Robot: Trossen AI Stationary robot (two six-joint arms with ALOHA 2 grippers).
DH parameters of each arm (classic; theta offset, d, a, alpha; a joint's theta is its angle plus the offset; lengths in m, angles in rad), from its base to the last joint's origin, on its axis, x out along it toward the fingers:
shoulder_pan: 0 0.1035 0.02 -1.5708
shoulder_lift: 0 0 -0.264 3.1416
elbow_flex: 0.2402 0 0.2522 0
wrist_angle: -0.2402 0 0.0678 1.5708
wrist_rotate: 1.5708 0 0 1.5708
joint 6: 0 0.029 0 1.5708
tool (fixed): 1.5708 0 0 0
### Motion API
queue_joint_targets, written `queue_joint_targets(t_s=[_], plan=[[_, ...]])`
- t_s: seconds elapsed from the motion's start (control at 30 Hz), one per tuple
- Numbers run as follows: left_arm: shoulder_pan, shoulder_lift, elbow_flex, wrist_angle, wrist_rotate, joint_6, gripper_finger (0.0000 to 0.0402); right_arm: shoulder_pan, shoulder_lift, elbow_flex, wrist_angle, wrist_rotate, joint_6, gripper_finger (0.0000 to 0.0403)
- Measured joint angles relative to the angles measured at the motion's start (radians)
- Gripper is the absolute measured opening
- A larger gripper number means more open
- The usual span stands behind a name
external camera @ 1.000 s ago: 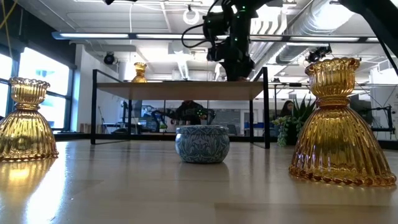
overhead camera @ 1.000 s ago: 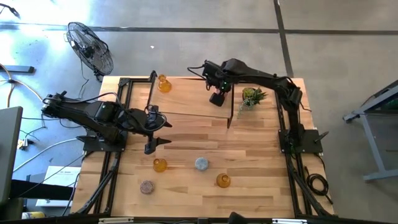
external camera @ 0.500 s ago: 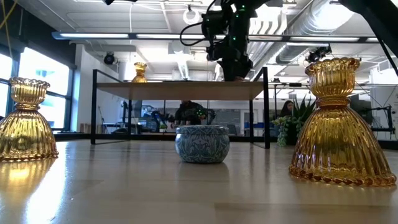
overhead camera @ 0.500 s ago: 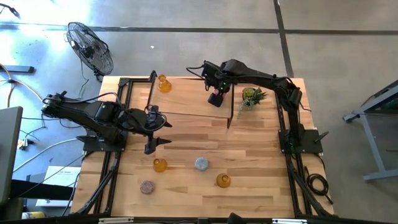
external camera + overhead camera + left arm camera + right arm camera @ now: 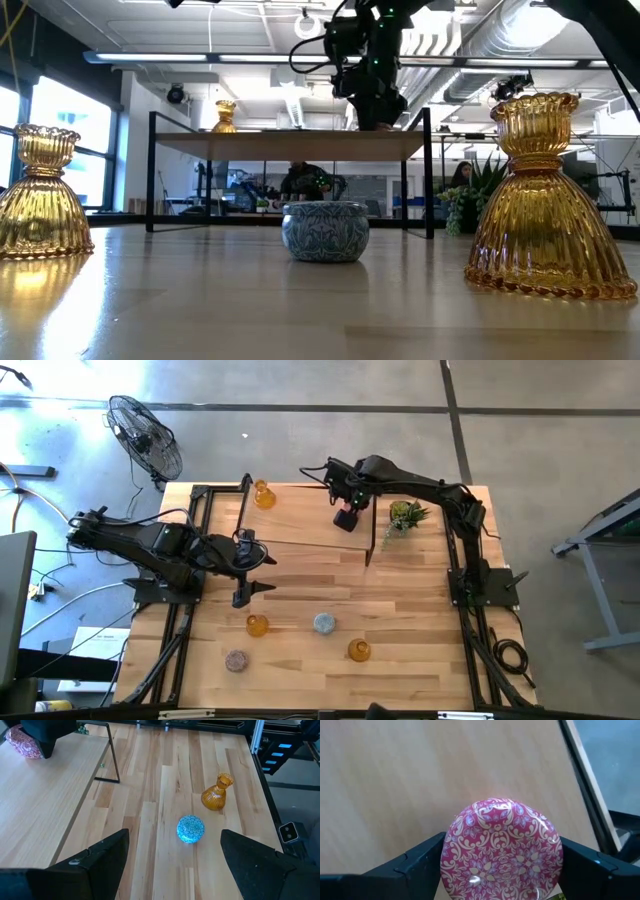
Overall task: Pick & Place candle stick holders
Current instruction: Put the pink scented candle on the shelf
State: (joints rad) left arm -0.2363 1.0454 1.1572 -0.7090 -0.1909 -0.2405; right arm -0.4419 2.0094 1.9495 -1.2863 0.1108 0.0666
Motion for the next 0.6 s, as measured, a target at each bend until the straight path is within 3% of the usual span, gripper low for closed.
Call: queue_joint_targets(t_s=[0.23,0.6], plan=[[0.0,0.0,0.0,0.0,0.0,0.0,0.0309,0.0,0.0,0.0,-0.004,-0.066,-0.02,0.0319],[0.0,0.0,0.0,-0.001,0.0,0.0,0.0309,0.0,0.0,0.0,-0.008,-0.04,0.024,0.0319]])
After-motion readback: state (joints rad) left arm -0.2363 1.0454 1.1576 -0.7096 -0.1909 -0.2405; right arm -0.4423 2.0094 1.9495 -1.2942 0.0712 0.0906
